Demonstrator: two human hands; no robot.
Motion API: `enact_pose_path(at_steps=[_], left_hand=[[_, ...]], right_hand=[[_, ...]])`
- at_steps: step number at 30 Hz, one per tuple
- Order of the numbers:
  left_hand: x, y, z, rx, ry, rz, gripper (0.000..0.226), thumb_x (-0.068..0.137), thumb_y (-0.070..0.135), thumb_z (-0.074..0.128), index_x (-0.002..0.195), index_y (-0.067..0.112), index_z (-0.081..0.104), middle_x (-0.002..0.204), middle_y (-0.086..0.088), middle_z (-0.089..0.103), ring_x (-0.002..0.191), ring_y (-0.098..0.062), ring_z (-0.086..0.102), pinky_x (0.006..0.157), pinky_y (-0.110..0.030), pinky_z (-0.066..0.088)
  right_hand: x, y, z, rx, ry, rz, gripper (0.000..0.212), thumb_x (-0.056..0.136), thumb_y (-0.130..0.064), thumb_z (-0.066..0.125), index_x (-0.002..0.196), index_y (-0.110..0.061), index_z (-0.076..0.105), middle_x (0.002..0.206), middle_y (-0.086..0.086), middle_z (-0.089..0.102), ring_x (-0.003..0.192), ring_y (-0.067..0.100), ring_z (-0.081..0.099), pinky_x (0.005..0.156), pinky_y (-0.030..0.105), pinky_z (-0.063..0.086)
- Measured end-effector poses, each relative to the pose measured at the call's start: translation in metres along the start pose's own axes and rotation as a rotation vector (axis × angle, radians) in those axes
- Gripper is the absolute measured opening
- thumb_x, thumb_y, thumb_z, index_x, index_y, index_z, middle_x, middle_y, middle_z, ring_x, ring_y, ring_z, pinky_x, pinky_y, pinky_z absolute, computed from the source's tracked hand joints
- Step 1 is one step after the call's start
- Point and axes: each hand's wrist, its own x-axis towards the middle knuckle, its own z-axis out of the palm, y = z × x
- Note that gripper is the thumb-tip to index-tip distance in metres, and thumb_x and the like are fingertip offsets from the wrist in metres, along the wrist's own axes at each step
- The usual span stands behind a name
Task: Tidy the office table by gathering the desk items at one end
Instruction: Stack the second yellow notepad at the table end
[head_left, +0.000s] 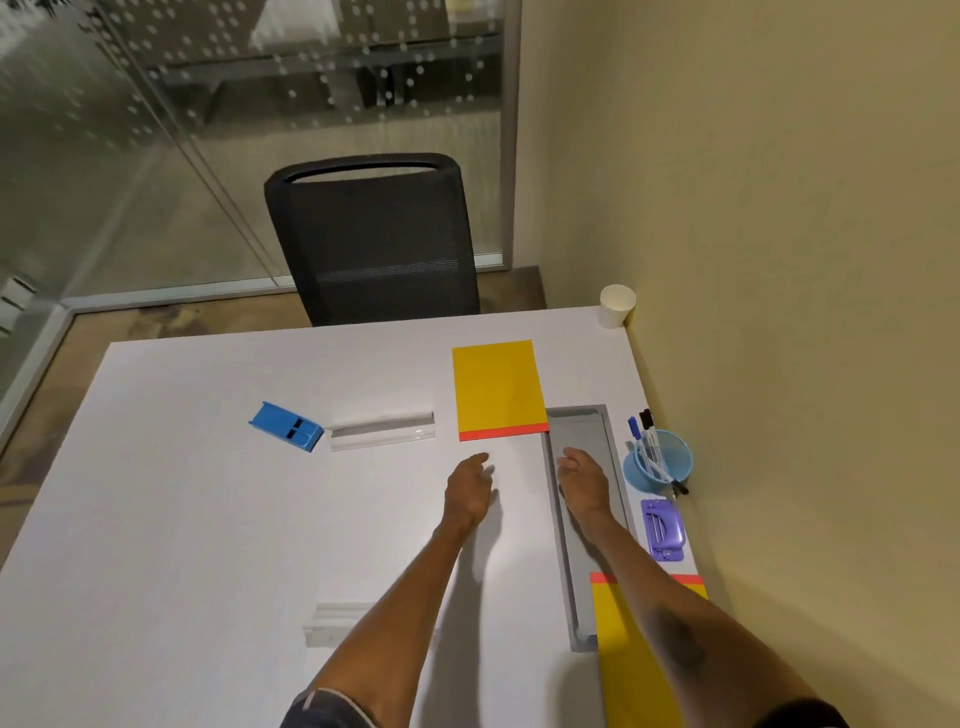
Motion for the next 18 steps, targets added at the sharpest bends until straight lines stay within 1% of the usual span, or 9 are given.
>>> enact_pose_path(at_steps=[2,4,6,8,10,11,14,16,18], left_hand=[[0.011,-0.005,-0.006,0.027,-0.007,0.003,0.042,0.104,0.01,0.044,0.146,0.005,0.044,0.153,-0.01,0.045,0.14,-0.024,0.046,0.102,-0.013,0.035],[0.022,-0.008,-0.012,0.052,-0.005,0.009,0.045,0.104,0.012,0.045,0.148,0.004,0.041,0.155,-0.01,0.041,0.142,-0.023,0.042,0.107,-0.014,0.03],[0.035,-0.01,-0.016,0.041,-0.011,0.008,0.047,0.103,0.009,0.044,0.149,0.003,0.038,0.153,-0.011,0.043,0.133,-0.019,0.049,0.092,0.0,0.028],[0.049,-0.009,-0.02,-0.004,-0.003,-0.003,0.047,0.103,0.007,0.045,0.149,0.002,0.038,0.14,-0.011,0.052,0.108,-0.01,0.057,0.077,0.004,0.028],[0.063,-0.006,-0.022,-0.038,0.005,-0.026,0.048,0.102,0.006,0.045,0.15,0.003,0.038,0.136,-0.011,0.054,0.101,-0.008,0.054,0.073,0.001,0.033],[0.069,-0.006,-0.023,-0.041,0.004,-0.041,0.049,0.102,0.005,0.044,0.15,0.004,0.037,0.141,-0.012,0.053,0.109,-0.014,0.055,0.079,-0.003,0.036],[0.079,-0.006,-0.022,-0.015,-0.019,-0.061,0.044,0.099,0.001,0.043,0.143,0.002,0.043,0.142,-0.022,0.052,0.129,-0.035,0.053,0.109,-0.031,0.043],[0.081,-0.007,-0.018,-0.037,-0.035,-0.067,0.041,0.098,-0.003,0.045,0.138,0.001,0.048,0.138,-0.027,0.052,0.131,-0.041,0.05,0.114,-0.041,0.041],[0.083,-0.008,-0.015,-0.027,-0.031,-0.081,0.041,0.098,0.003,0.048,0.139,0.002,0.048,0.136,-0.022,0.057,0.128,-0.037,0.054,0.11,-0.038,0.044]], right_hand=[[0.011,-0.006,0.007,-0.003,-0.025,-0.006,0.034,0.1,-0.014,0.046,0.133,-0.012,0.056,0.127,0.009,0.061,0.118,0.03,0.059,0.102,0.04,0.048],[0.023,-0.01,0.014,-0.002,-0.075,-0.018,0.014,0.095,-0.008,0.05,0.104,-0.016,0.056,0.096,0.004,0.06,0.096,0.029,0.058,0.083,0.036,0.047],[0.036,-0.017,0.017,0.002,-0.119,-0.017,0.018,0.091,-0.004,0.053,0.088,-0.02,0.044,0.081,0.0,0.05,0.086,0.024,0.051,0.077,0.035,0.039],[0.047,-0.024,0.02,0.018,-0.155,-0.005,0.02,0.091,-0.004,0.053,0.097,-0.019,0.041,0.094,0.003,0.049,0.091,0.022,0.048,0.081,0.034,0.038],[0.059,-0.027,0.023,0.032,-0.185,0.013,0.029,0.092,-0.004,0.054,0.111,-0.021,0.039,0.106,0.005,0.048,0.096,0.022,0.05,0.085,0.035,0.042],[0.063,-0.028,0.024,0.042,-0.193,0.018,0.033,0.093,-0.004,0.054,0.119,-0.02,0.041,0.109,0.006,0.05,0.098,0.022,0.052,0.088,0.036,0.045],[0.073,-0.029,0.03,0.063,-0.206,0.03,0.049,0.094,-0.004,0.056,0.139,-0.012,0.039,0.119,0.01,0.055,0.109,0.027,0.057,0.099,0.041,0.048],[0.076,-0.029,0.034,0.063,-0.198,0.024,0.052,0.093,-0.003,0.056,0.142,-0.014,0.039,0.13,0.014,0.057,0.117,0.031,0.058,0.1,0.042,0.049],[0.077,-0.029,0.039,0.059,-0.167,0.013,0.051,0.093,-0.002,0.055,0.141,-0.013,0.041,0.133,0.014,0.058,0.112,0.026,0.058,0.091,0.035,0.049]])
